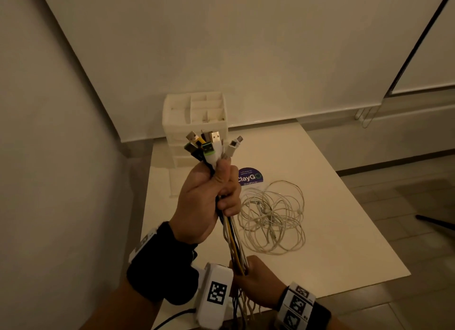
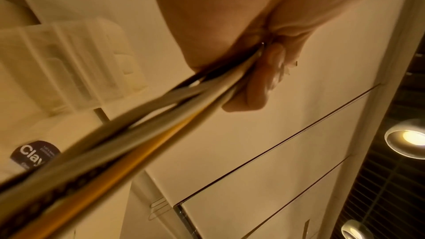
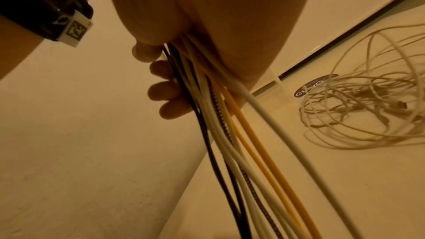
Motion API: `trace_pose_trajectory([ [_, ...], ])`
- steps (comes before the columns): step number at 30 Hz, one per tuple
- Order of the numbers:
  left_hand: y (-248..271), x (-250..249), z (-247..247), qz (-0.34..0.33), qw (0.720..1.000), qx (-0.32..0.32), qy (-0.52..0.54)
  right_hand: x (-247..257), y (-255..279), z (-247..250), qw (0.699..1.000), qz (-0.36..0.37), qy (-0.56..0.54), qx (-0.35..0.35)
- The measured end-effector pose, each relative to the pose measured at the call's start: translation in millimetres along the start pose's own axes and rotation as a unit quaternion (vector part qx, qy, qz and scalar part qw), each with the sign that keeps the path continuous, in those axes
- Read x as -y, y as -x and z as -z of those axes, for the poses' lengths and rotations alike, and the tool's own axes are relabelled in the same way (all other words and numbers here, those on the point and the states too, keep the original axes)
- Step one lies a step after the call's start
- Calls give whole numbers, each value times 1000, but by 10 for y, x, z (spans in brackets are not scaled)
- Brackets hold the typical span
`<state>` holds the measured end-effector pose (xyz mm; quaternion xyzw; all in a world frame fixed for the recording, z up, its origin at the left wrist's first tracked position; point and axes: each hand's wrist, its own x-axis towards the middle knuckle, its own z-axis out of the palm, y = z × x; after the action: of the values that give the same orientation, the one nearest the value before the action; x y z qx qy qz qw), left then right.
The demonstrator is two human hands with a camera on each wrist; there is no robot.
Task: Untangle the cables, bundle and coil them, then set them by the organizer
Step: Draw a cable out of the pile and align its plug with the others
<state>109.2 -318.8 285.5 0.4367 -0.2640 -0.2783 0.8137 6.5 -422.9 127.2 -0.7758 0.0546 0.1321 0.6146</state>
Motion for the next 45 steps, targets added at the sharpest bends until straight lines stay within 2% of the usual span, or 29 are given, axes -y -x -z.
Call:
trace_pose_trajectory([
  [6,-156,16,-196,-6,999,29,23,-251,-109,69,1000,-4,-12,-4],
  [13,-307,260,-237,8,999,23,48,-521,-115,241,998,-19,54,-15],
  [17,-376,312,-238,10,998,6,65,-400,-7,716,991,-6,102,92],
  [19,-420,314,-254,7,998,0,62,-394,17,1104,981,-41,111,151],
  [21,-476,313,-273,3,999,-8,52,-467,-27,1493,973,-82,124,174],
  [23,-525,322,-282,-2,999,-18,47,-640,-154,1829,973,-109,153,135],
  [25,-570,350,-269,1,998,-35,54,-866,-340,2113,967,-160,195,28],
  [28,-645,394,-229,21,994,-46,100,-1243,-611,2367,930,-274,214,-120],
  [30,-686,402,-211,37,991,-49,122,-1421,-758,2401,913,-340,160,-157],
  [33,-728,409,-181,43,991,-63,114,-1571,-901,2339,907,-381,47,-172],
  [36,-766,440,-157,34,992,-93,73,-1557,-897,2291,904,-371,-28,-209],
  [39,-803,459,-149,24,991,-122,44,-1484,-800,2281,879,-340,-163,-292],
  [41,-825,472,-165,24,989,-142,28,-1334,-690,2258,873,-302,-205,-323],
  [43,-860,482,-190,21,987,-159,11,-1126,-600,2214,874,-252,-252,-332],
  [45,-902,489,-203,23,983,-179,-7,-825,-533,2170,859,-211,-359,-297],
])
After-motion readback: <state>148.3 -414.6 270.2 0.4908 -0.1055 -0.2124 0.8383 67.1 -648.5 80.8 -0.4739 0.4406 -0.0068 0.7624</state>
